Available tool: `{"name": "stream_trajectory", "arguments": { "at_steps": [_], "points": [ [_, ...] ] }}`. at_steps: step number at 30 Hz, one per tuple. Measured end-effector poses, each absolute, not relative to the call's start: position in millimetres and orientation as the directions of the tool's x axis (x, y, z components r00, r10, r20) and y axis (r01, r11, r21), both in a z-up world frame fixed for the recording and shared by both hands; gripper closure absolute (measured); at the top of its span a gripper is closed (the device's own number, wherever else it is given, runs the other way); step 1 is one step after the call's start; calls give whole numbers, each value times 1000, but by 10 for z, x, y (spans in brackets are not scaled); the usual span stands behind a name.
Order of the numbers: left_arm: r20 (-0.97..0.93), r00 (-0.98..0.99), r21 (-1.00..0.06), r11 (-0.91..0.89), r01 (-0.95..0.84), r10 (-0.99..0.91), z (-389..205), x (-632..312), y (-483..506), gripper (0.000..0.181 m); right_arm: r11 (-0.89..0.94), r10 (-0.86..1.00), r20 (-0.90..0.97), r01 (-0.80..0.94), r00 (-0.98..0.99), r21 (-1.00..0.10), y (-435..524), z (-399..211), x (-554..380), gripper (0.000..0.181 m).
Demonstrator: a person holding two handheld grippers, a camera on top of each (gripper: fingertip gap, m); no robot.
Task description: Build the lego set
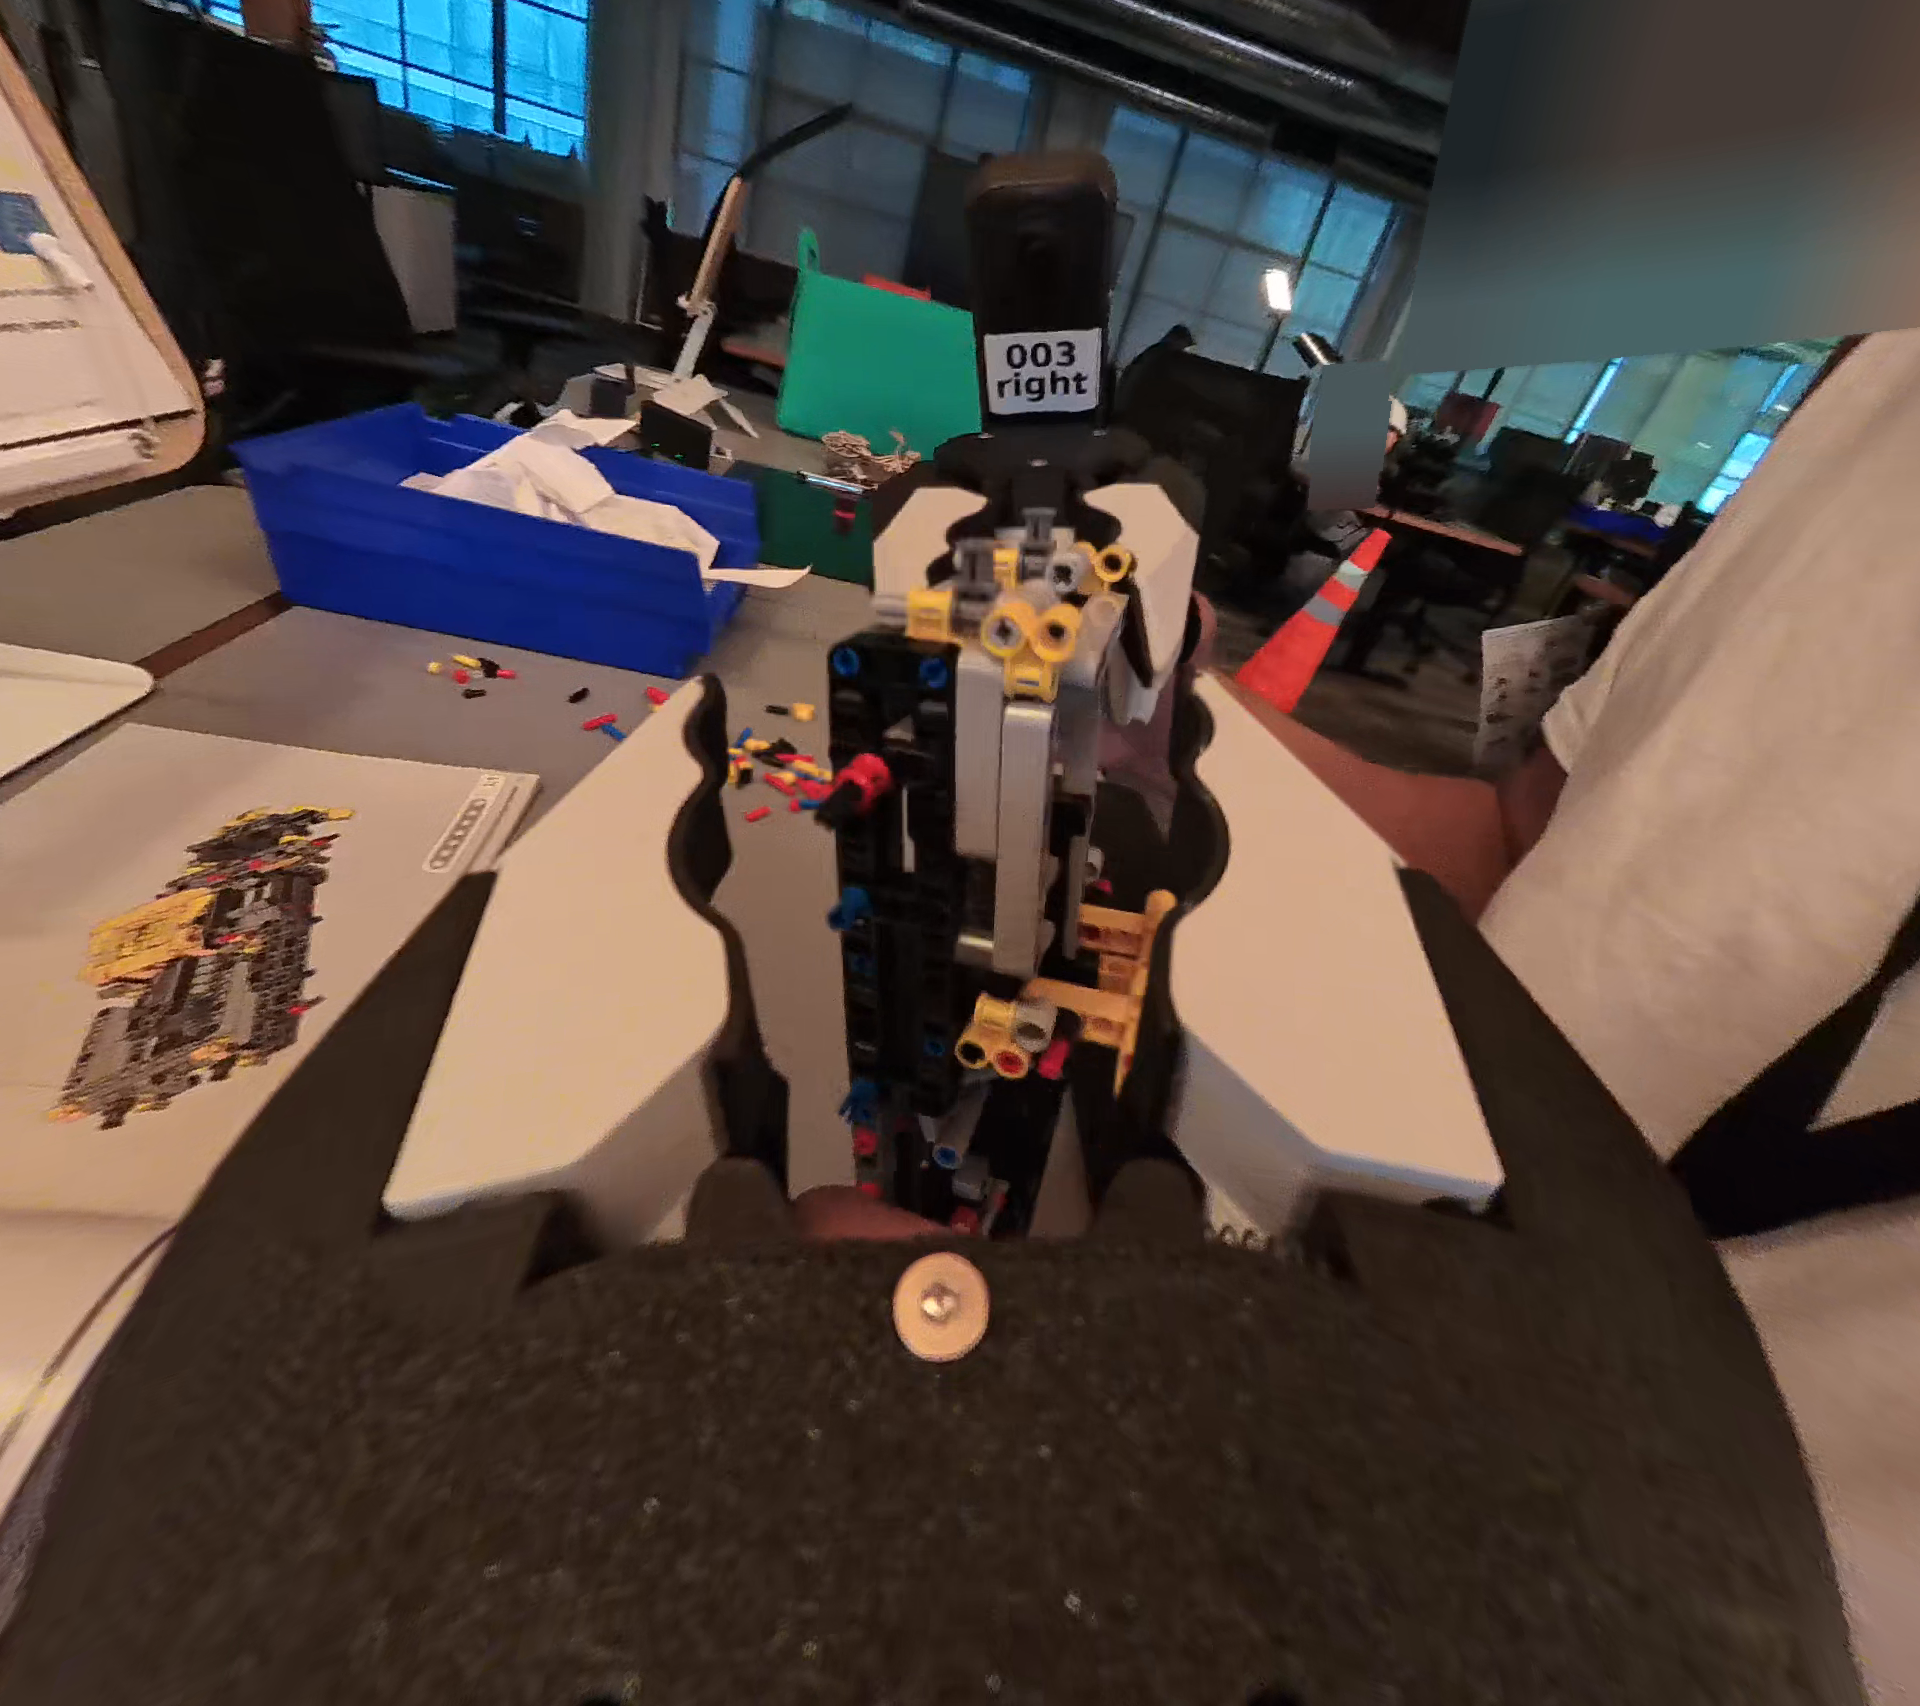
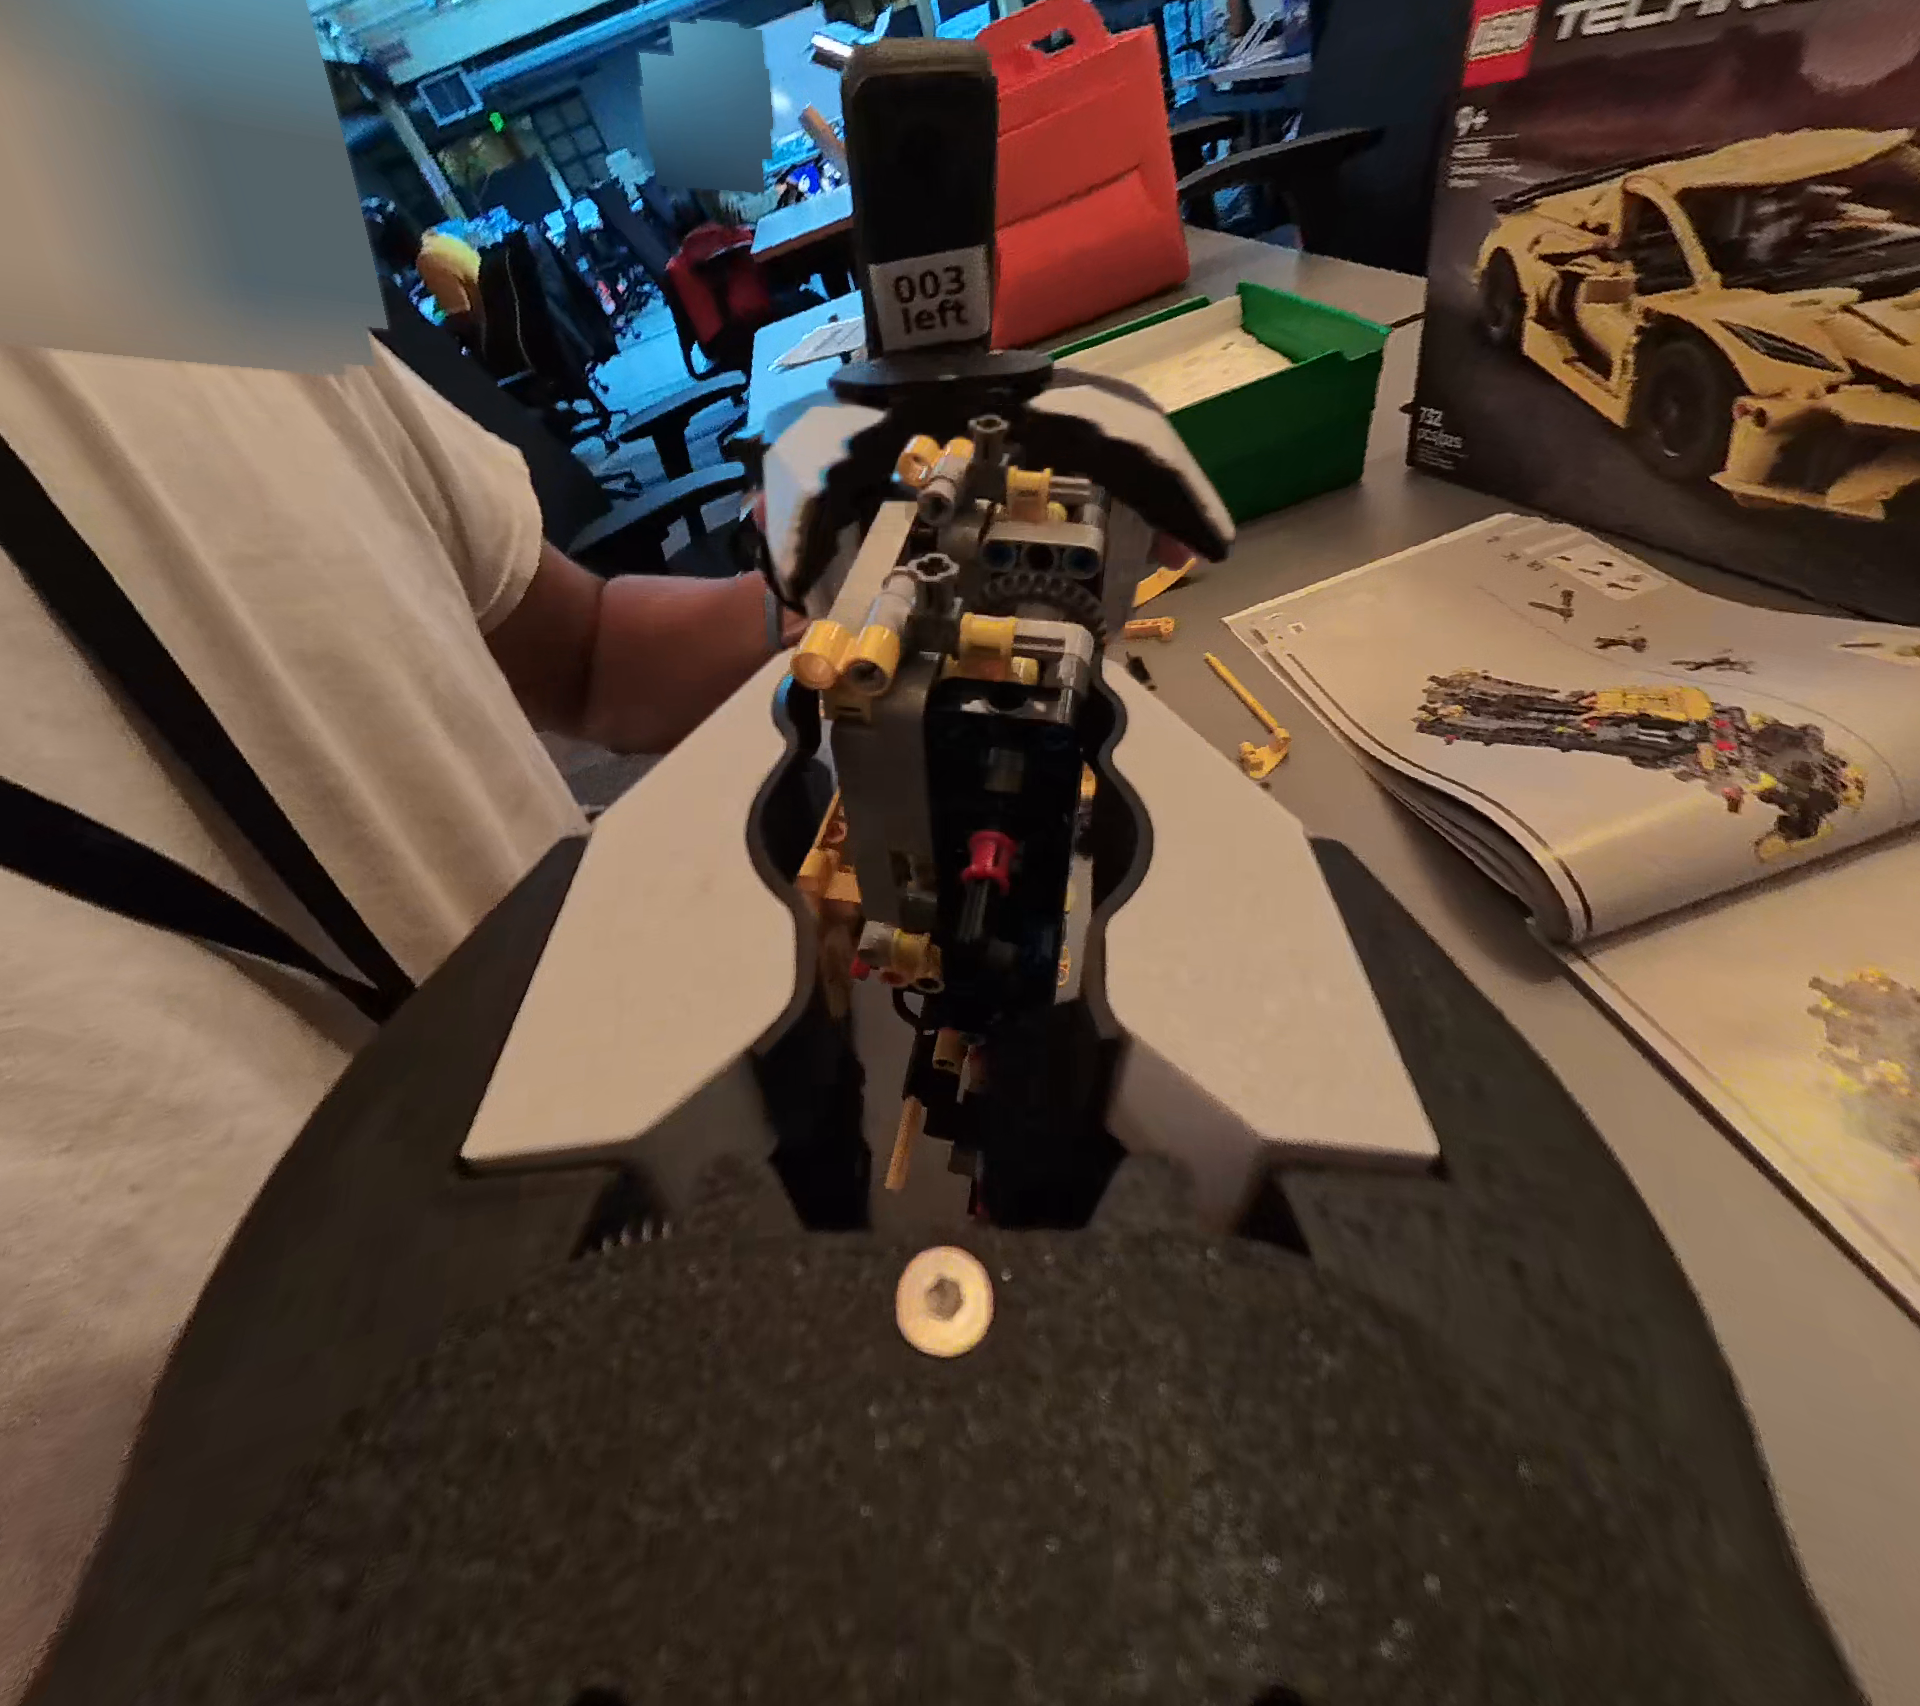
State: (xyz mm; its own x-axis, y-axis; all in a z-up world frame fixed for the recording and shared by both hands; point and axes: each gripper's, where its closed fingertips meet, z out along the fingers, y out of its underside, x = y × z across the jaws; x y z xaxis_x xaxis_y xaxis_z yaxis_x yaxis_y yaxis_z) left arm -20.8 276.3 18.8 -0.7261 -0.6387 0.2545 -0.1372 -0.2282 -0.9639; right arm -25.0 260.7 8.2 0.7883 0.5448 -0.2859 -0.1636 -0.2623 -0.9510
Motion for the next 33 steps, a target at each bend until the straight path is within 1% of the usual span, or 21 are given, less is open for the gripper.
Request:
{"name": "stream_trajectory", "arguments": {
  "at_steps": [2,4,5,6,8,9,11,12,15,17,21,24,25,27,30,33],
  "points": [
    [262,-749,-964,-208,-167,-609,191,-236,2691,105,-267,561,-266,-133,784,-955,2613,87,-306,132],
    [239,-766,-971,-139,-194,-597,110,-258,2611,118,-269,574,-259,-120,777,-956,2617,92,-347,131],
    [219,-767,-975,-118,-186,-603,94,-259,2599,134,-267,584,-257,-117,770,-957,2614,95,-370,132],
    [198,-768,-980,-109,-166,-609,101,-262,2597,139,-265,596,-255,-113,761,-958,2601,100,-393,131],
    [196,-777,-981,-114,-159,-598,112,-293,2572,138,-267,608,-243,-94,756,-959,2574,98,-414,131],
    [199,-784,-980,-116,-161,-589,115,-314,2553,134,-273,612,-243,-87,753,-958,2559,98,-418,131],
    [211,-796,-977,-130,-167,-567,154,-366,2504,111,-277,605,-239,-80,759,-957,2550,92,-403,132],
    [224,-801,-974,-136,-179,-556,171,-383,2484,105,-279,603,-238,-78,761,-957,2547,91,-398,131],
    [234,-801,-972,-141,-186,-551,220,-386,2467,108,-279,610,-227,-63,759,-958,2529,92,-412,131],
    [239,-787,-971,-157,-181,-568,242,-345,2505,127,-279,618,-223,-55,754,-959,2521,94,-429,131],
    [232,-779,-972,-160,-170,-582,236,-324,2533,128,-269,601,-232,-79,765,-960,2543,101,-405,132],
    [231,-760,-973,-160,-168,-607,230,-299,2563,128,-222,540,-228,-125,810,-967,2579,122,-340,131],
    [229,-759,-973,-160,-165,-610,231,-303,2562,129,-189,521,-223,-144,824,-971,2586,150,-338,130],
    [222,-754,-975,-158,-157,-619,232,-307,2549,129,-128,501,-234,-196,833,-972,2593,209,-363,122],
    [210,-758,-977,-155,-145,-618,239,-322,2515,129,-102,485,-257,-238,836,-966,2600,222,-387,126],
    [204,-764,-978,-159,-134,-612,246,-339,2491,132,-64,492,-237,-236,838,-970,2573,227,-397,128]
  ]
}}
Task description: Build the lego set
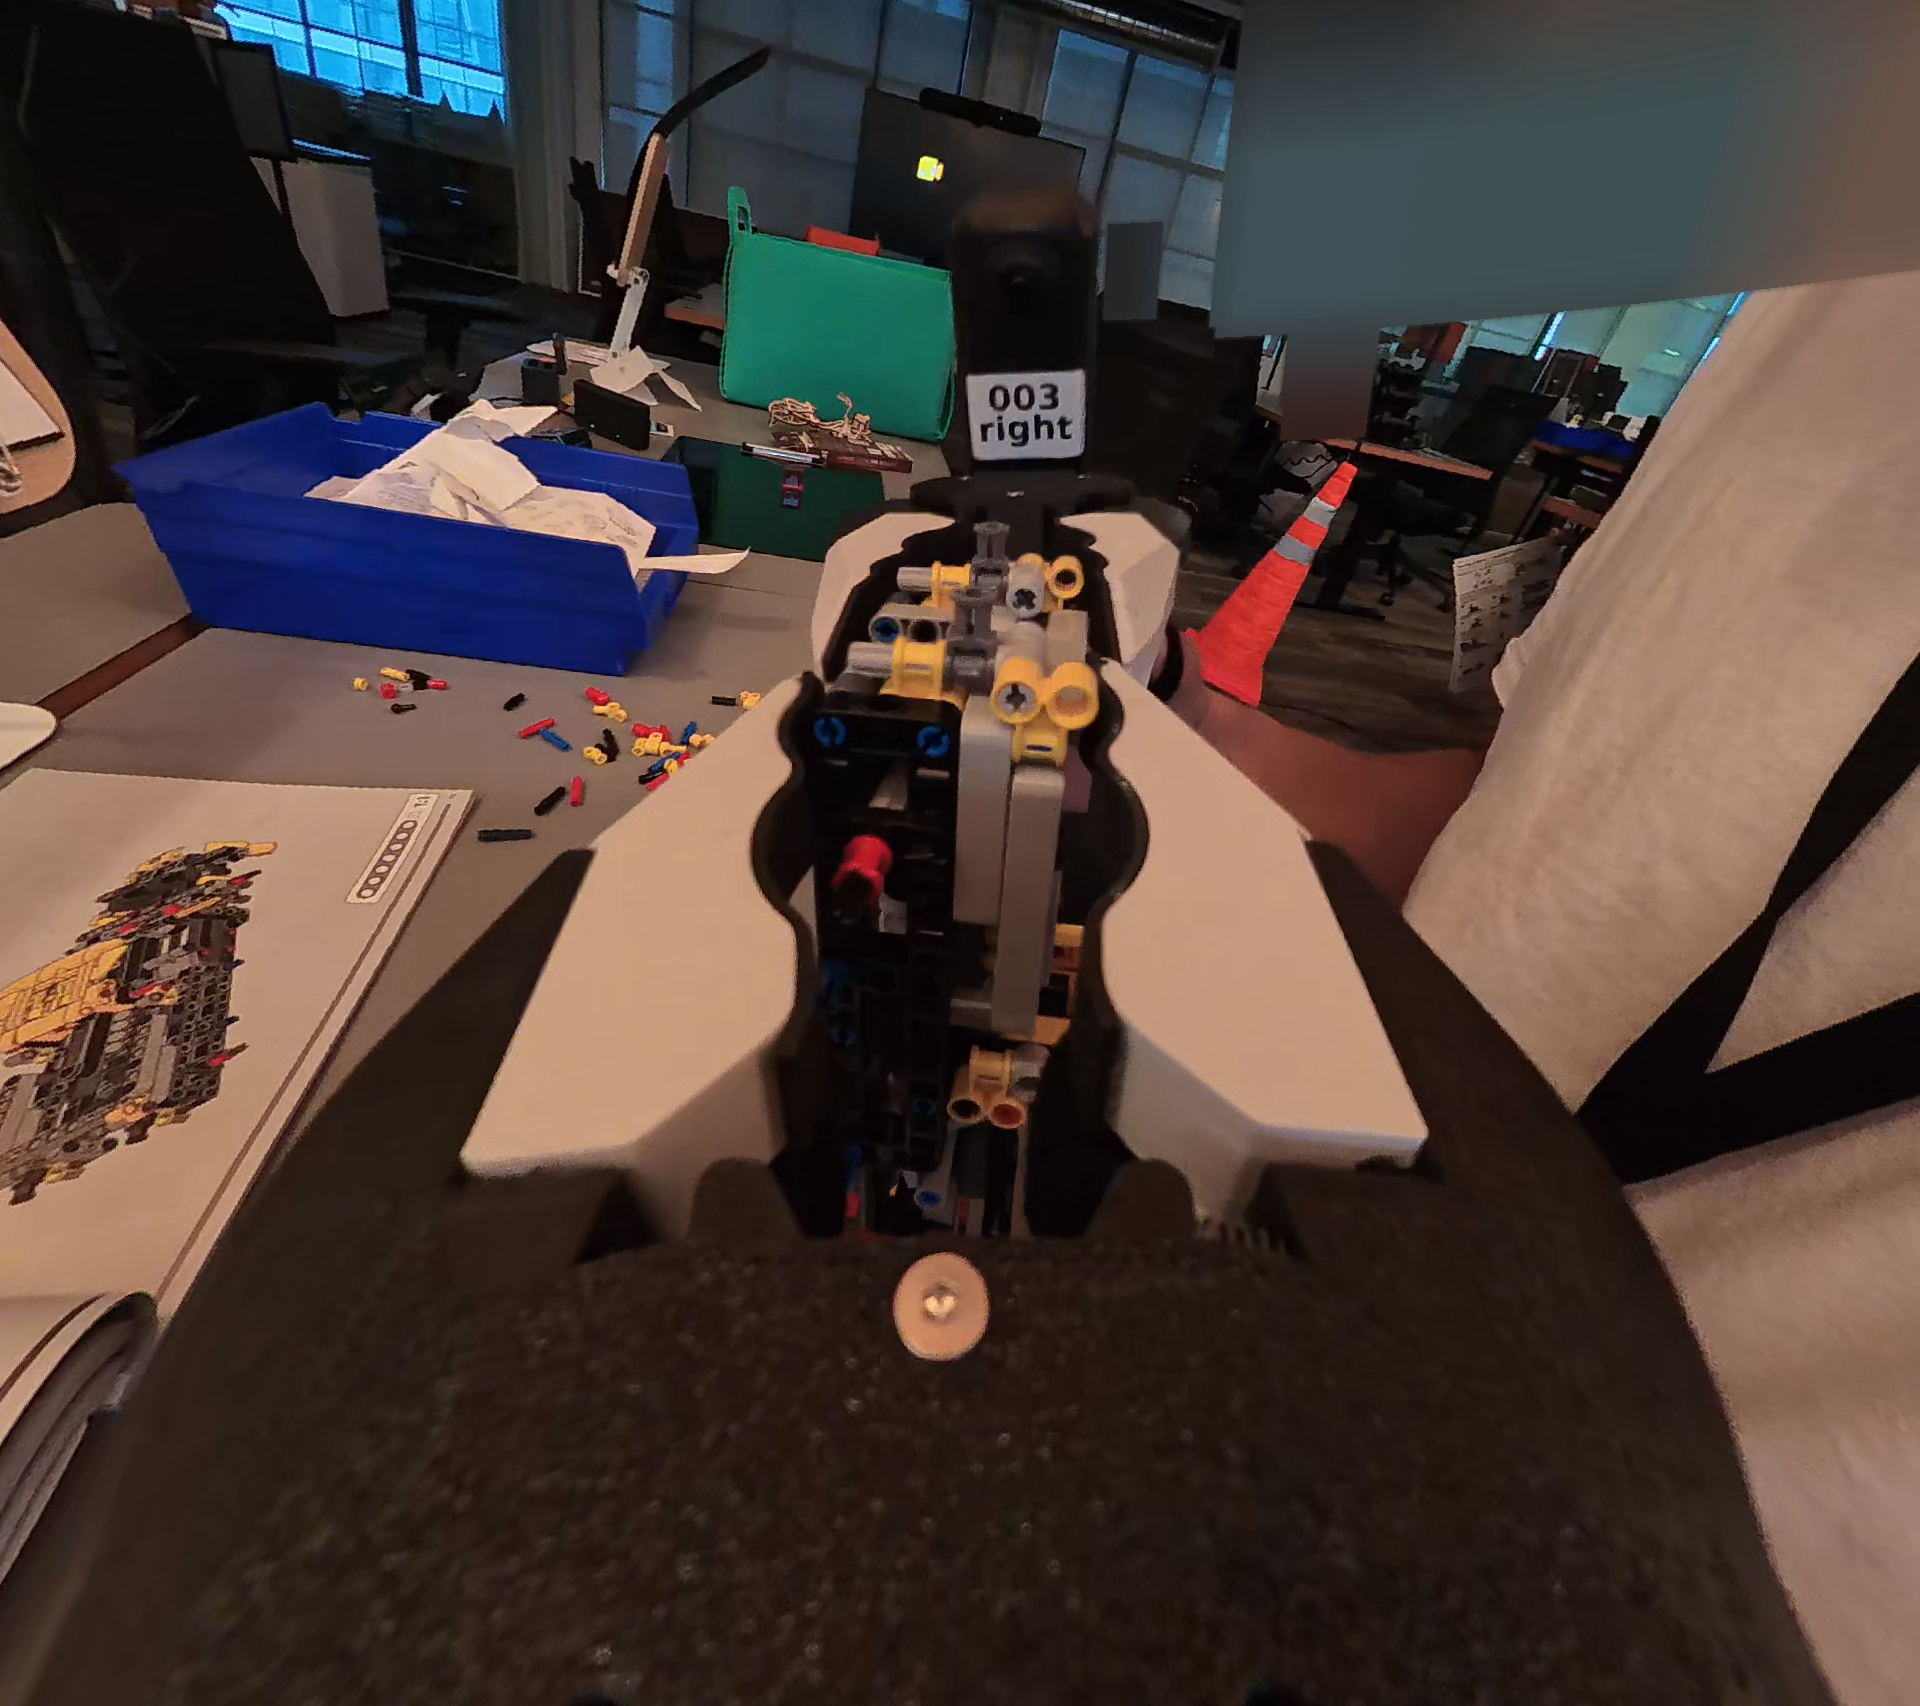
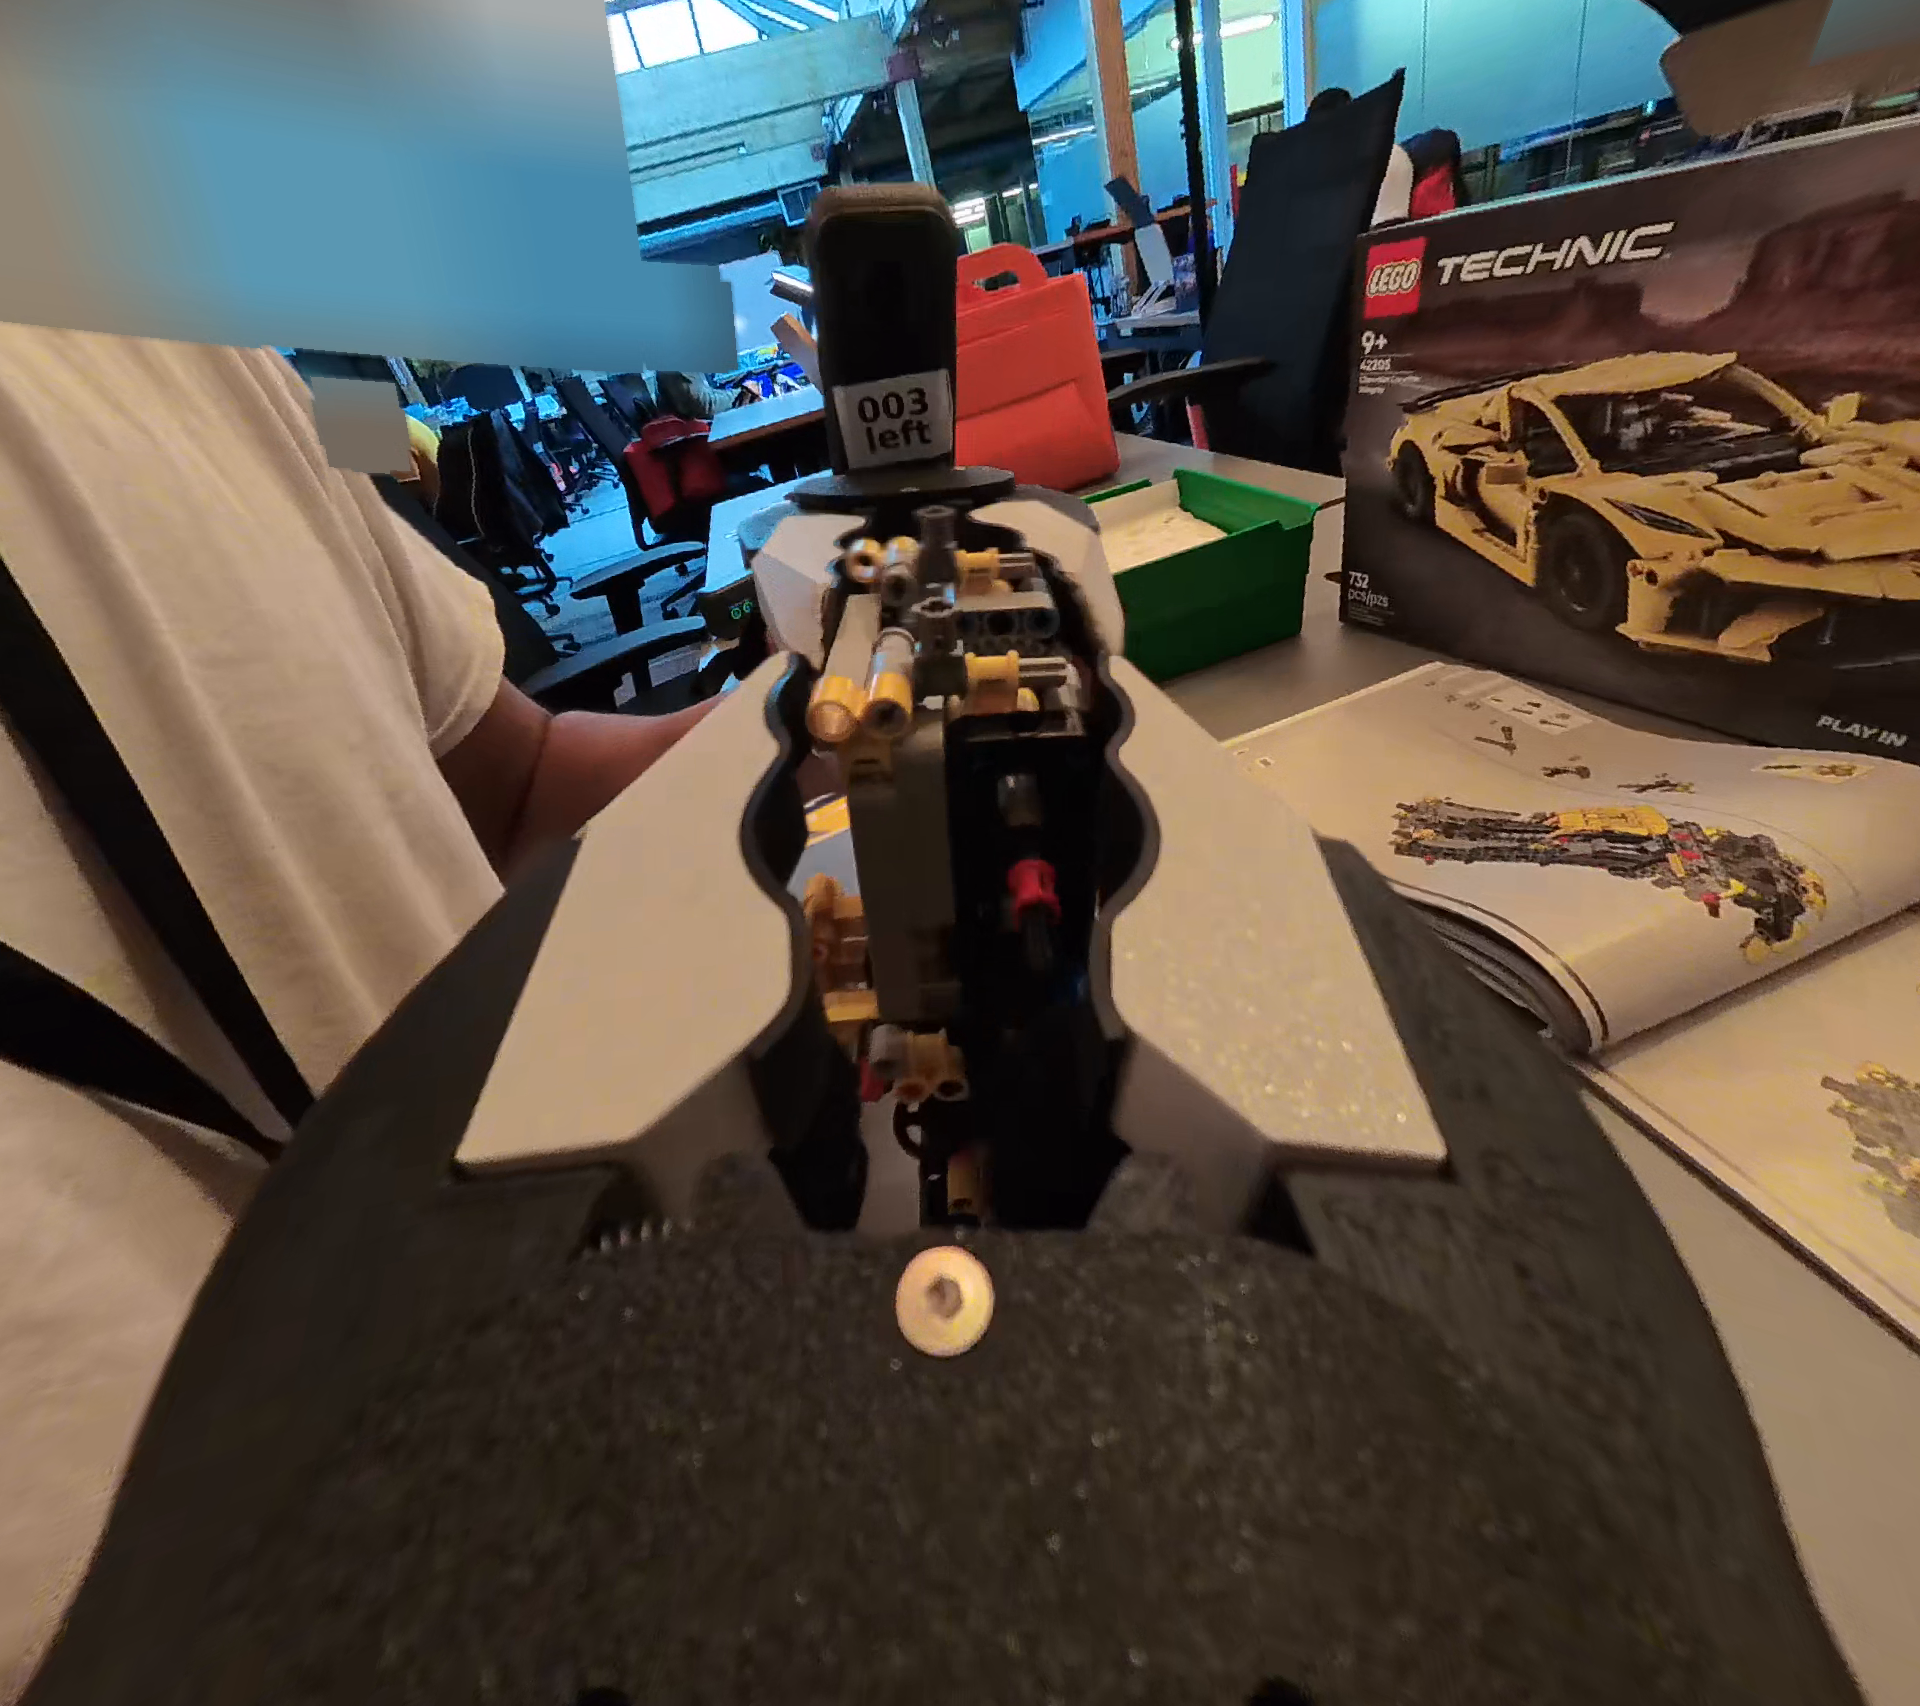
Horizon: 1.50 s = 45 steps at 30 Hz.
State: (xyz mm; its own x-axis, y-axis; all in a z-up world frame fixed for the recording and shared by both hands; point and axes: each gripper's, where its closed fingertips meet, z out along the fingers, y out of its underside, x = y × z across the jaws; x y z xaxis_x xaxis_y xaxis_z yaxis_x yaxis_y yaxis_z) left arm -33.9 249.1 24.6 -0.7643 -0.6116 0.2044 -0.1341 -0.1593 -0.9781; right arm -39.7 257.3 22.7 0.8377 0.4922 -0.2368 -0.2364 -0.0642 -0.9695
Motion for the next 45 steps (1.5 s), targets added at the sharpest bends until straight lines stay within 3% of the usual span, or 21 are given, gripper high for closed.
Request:
{"name": "stream_trajectory", "arguments": {
  "at_steps": [12,14,17,35,39,45],
  "points": [
    [172,-758,-984,-143,-105,-630,245,-351,2472,135,-59,527,-189,-186,829,-981,2544,223,-407,132],
    [176,-754,-983,-153,-102,-633,246,-349,2487,135,-36,476,-185,-191,860,-981,2517,228,-325,117],
    [188,-753,-980,-166,-106,-631,248,-341,2489,135,-32,470,-217,-229,856,-973,2443,234,-304,133],
    [185,-714,-980,-185,-80,-675,243,-317,2450,136,2,466,-235,-267,853,-964,2450,196,-287,134],
    [161,-693,-982,-185,-41,-702,260,-313,2464,135,80,457,-229,-296,860,-952,2473,253,-270,133],
    [149,-713,-974,-226,13,-685,280,-345,2474,135,24,503,-283,-341,817,-940,2470,199,-313,128]
  ]
}}
